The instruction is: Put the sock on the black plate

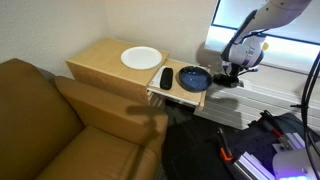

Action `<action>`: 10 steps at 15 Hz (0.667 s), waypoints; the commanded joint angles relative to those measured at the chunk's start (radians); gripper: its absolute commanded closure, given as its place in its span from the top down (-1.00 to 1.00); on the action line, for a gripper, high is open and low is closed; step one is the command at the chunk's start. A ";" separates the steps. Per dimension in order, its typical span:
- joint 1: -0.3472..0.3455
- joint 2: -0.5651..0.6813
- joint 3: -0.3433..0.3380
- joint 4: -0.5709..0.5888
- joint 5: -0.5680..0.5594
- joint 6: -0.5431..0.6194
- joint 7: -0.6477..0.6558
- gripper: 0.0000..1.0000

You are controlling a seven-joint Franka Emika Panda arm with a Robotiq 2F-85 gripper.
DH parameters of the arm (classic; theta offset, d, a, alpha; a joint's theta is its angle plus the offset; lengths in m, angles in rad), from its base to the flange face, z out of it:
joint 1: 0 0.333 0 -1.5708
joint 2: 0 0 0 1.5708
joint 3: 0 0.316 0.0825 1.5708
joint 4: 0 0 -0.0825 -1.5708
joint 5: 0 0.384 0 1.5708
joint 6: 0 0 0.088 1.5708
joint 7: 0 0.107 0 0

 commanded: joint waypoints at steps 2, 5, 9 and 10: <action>-0.002 0.003 0.002 0.010 0.013 -0.026 -0.014 1.00; -0.009 0.013 0.009 0.019 0.016 -0.020 -0.015 0.50; -0.037 0.010 0.031 0.013 0.019 -0.010 -0.031 0.04; -0.044 0.011 0.037 0.014 0.020 -0.010 -0.033 -0.09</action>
